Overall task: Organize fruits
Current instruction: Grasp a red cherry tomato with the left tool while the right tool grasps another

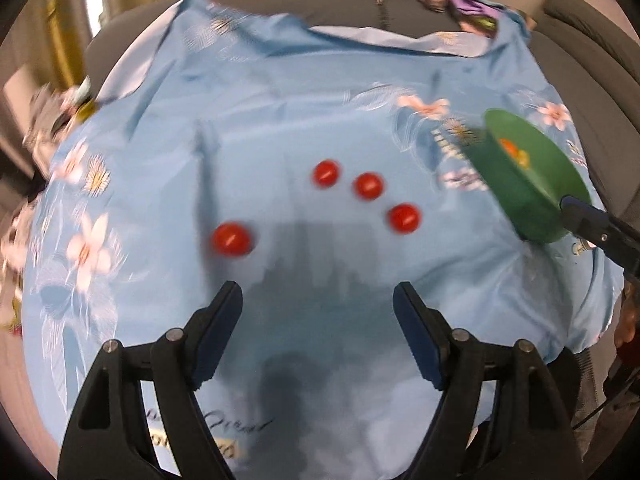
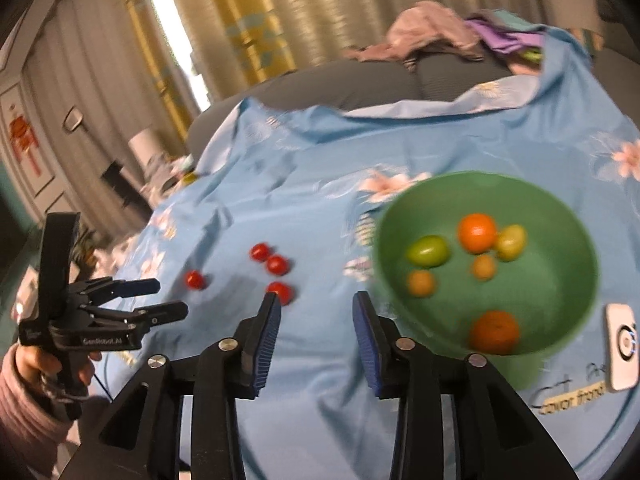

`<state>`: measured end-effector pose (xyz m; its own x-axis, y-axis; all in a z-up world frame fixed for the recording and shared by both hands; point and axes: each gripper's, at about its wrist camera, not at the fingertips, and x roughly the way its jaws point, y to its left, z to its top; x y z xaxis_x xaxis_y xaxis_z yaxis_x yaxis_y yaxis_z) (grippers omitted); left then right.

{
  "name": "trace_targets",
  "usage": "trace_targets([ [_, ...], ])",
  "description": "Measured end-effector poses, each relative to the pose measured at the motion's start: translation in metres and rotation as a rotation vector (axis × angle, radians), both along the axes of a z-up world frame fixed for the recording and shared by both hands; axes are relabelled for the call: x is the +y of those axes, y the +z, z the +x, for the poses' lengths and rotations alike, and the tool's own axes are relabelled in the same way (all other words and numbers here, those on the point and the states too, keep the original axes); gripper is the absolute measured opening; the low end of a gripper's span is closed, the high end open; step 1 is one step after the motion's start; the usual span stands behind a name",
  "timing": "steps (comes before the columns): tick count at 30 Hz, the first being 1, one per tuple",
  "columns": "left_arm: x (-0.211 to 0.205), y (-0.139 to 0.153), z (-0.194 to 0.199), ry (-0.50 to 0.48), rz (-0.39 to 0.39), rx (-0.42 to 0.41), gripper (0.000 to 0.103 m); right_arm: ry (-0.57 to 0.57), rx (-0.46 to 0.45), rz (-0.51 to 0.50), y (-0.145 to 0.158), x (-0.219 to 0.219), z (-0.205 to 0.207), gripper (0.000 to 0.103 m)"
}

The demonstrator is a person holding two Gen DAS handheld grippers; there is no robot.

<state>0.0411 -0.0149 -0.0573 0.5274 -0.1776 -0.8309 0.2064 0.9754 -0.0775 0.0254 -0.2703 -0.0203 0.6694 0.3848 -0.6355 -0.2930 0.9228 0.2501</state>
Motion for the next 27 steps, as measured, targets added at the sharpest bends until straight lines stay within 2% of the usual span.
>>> trace_targets([
  [8, 0.032, 0.0, -0.012, 0.024, -0.077, -0.03, 0.077, 0.059, 0.1, -0.032, -0.026, 0.035, 0.018, 0.039],
  [15, 0.034, -0.006, 0.013, -0.008, -0.103, -0.041, 0.069, 0.054, 0.15, -0.061, -0.042, 0.046, 0.033, 0.039],
  [17, 0.033, -0.009, 0.023, -0.017, -0.093, -0.044, 0.066, 0.051, 0.159, -0.065, -0.045, 0.047, 0.037, 0.039],
  [21, 0.026, -0.015, 0.051, -0.048, -0.027, -0.055, 0.063, 0.054, 0.165, -0.078, -0.049, 0.052, 0.045, 0.039],
  [23, 0.025, -0.021, 0.063, -0.063, 0.001, -0.038, 0.055, 0.057, 0.164, -0.089, -0.051, 0.056, 0.049, 0.039],
  [27, 0.02, -0.031, 0.074, -0.107, 0.058, -0.019, 0.054, 0.065, 0.163, -0.109, -0.054, 0.062, 0.059, 0.039],
])
